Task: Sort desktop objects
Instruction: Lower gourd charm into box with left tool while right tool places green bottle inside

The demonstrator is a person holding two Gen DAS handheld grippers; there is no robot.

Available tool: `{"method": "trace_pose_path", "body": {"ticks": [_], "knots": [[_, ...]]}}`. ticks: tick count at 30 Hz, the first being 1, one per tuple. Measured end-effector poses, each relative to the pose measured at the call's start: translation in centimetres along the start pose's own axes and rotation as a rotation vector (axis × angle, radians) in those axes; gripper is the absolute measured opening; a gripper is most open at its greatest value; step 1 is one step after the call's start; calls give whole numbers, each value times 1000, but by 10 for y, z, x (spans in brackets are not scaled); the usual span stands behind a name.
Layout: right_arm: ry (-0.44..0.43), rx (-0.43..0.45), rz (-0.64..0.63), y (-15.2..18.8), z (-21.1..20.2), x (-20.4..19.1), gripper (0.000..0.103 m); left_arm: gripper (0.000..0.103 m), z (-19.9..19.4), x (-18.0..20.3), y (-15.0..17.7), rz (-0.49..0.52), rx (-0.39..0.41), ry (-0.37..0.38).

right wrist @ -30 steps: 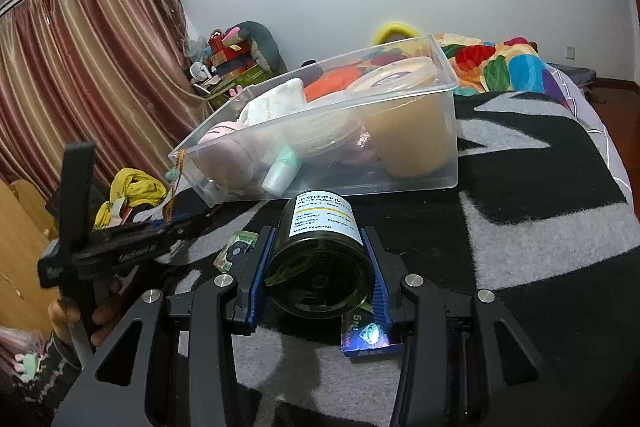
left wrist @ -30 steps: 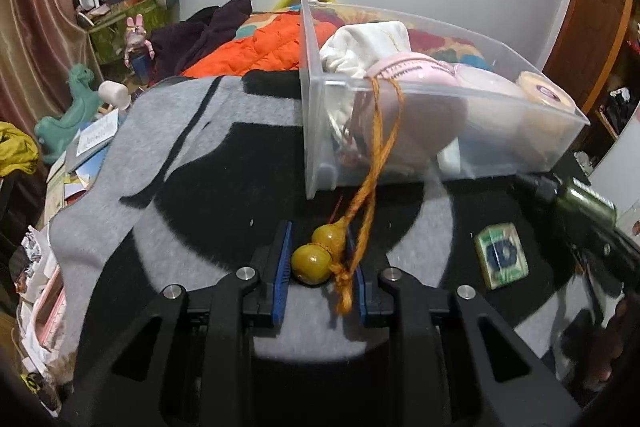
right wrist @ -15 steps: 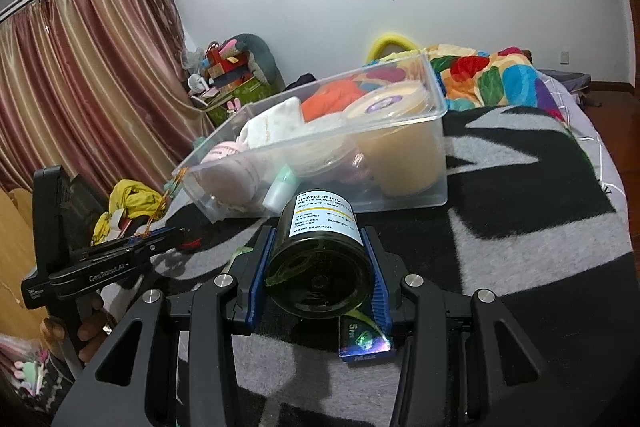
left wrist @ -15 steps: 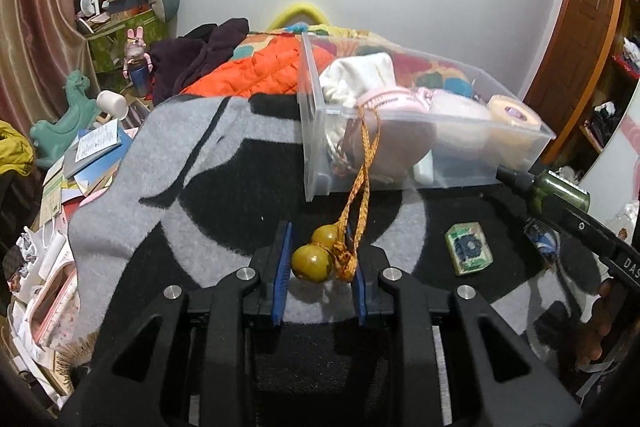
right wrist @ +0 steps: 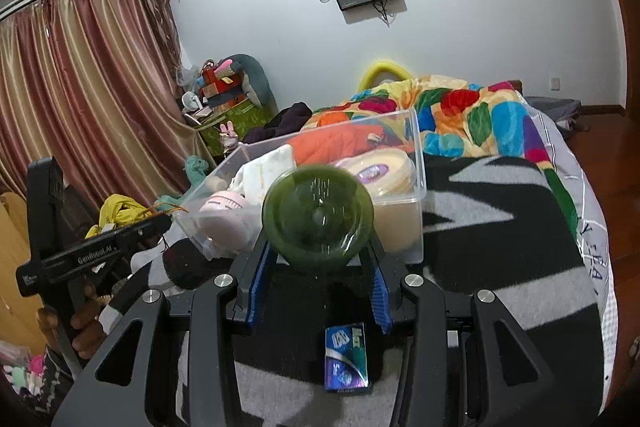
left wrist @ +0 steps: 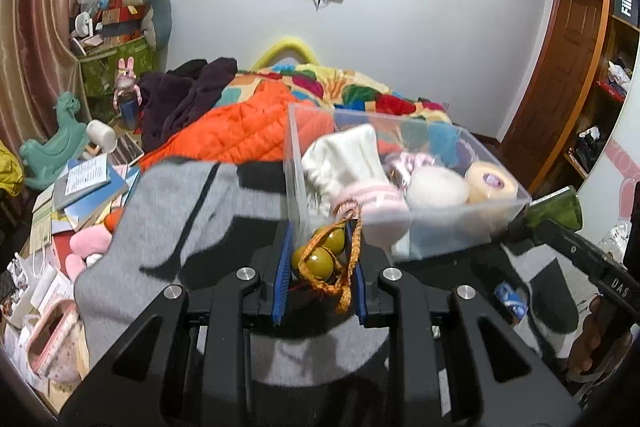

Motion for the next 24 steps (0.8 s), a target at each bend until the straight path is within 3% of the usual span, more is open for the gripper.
{"method": "trace_pose_path", "body": {"ticks": [9, 14, 17, 24], "knots": [[-32, 9, -10, -7, 4, -3, 38, 26, 5, 8, -30, 30, 37, 22], [-36, 43, -32, -24, -1, -8, 38, 26, 32, 4, -42, 11, -6, 9], [-30, 55, -50, -34, 1, -11, 38, 26, 44, 0, -43, -28, -39, 45], [-30, 33, -72, -44, 21, -15, 38, 26, 58, 3, -43, -8, -42, 34]]}}
Point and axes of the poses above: each gripper's, at about its wrist camera, not at the fingertips, and z roughly the way its jaws point, x to its right, y to its underside, the point moved 7 cm from there along z, roughly the way its jaws point, and after that the axes turned 5 degrees about -z, right-handed, at the moved point
